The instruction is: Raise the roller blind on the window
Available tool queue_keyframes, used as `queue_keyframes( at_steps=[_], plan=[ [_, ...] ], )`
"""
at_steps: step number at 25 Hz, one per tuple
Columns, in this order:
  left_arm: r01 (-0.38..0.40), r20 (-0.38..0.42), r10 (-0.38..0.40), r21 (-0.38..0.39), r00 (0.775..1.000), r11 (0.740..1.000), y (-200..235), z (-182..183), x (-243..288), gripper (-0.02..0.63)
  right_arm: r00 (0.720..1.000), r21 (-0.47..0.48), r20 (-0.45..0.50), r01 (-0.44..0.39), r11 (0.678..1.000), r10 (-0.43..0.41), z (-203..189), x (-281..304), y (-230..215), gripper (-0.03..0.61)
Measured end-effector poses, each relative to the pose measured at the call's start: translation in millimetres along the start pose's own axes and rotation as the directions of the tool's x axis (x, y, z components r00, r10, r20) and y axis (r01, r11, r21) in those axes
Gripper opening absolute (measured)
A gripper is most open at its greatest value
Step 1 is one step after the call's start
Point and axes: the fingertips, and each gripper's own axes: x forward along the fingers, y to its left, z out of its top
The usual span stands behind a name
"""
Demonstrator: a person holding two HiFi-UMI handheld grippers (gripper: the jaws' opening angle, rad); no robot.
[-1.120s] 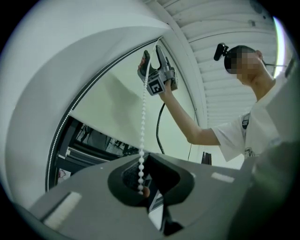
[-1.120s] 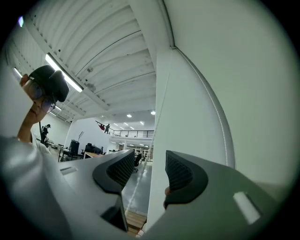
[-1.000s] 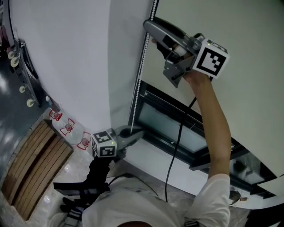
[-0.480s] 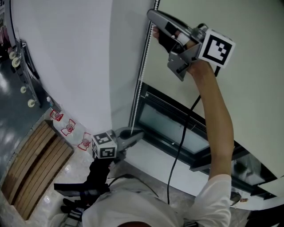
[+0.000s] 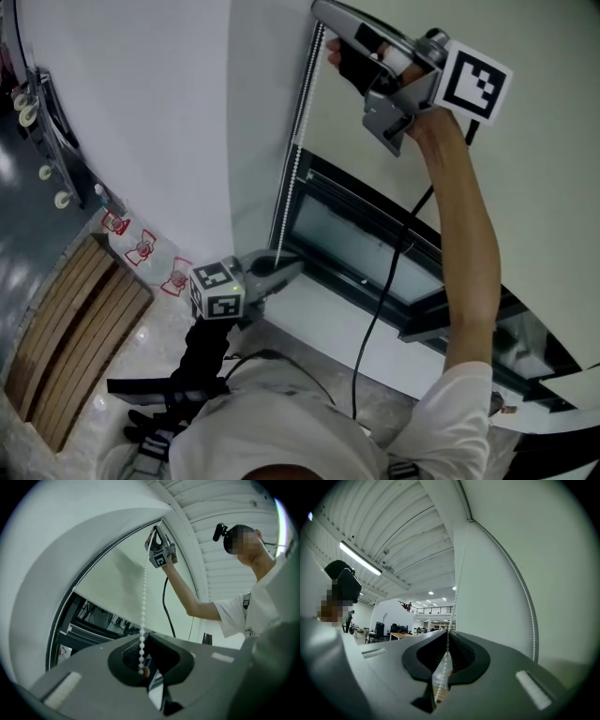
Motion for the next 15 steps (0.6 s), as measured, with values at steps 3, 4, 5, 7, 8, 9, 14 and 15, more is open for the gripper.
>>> queue_keyframes(
  at_steps=[3, 4, 5, 7, 8, 9, 14, 15],
  plan=[
    [-0.004, 0.001, 0.004, -0.003, 1.0, 1.0, 0, -2, -1, -0.002, 1.0, 0.028, -0.023, 0.003, 1.0, -0.002, -23, -2, 0, 0.015],
    [-0.005, 0.002, 0.005, -0.004, 1.0, 1.0, 0, -3, -2, -0.002, 1.0, 0.037, -0.029, 0.01, 0.999, -0.008, -32, -3, 0, 0.015],
    [-0.005, 0.003, 0.005, -0.004, 1.0, 1.0, 0, -4, -2, -0.002, 0.999, 0.046, -0.03, 0.016, 0.999, -0.015, -40, -5, 0, 0.015],
    [-0.004, 0.001, 0.004, -0.002, 1.0, 1.0, -1, -3, -2, -0.002, 0.999, 0.059, -0.024, 0.022, 0.998, -0.02, -50, -10, 3, 0.015],
    [-0.003, 0.0, 0.003, -0.001, 1.0, 1.0, -2, -3, -2, -0.002, 1.0, 0.062, -0.024, 0.022, 0.998, -0.021, -55, -11, 5, 0.015],
    [-0.002, 0.0, 0.002, -0.001, 1.0, 1.0, -2, -3, -2, -0.002, 0.999, 0.063, -0.027, 0.022, 0.998, -0.021, -60, -12, 9, 0.015],
    [0.003, 0.006, -0.003, -0.005, 1.0, 1.0, -3, 0, -3, -0.002, 0.998, 0.068, -0.063, 0.029, 0.997, -0.025, -92, -13, 21, 0.015],
    [0.006, 0.012, -0.006, -0.007, 1.0, 1.0, -4, 1, -3, -0.002, 0.997, 0.068, -0.071, 0.035, 0.997, -0.03, -100, -14, 22, 0.015]
  ],
)
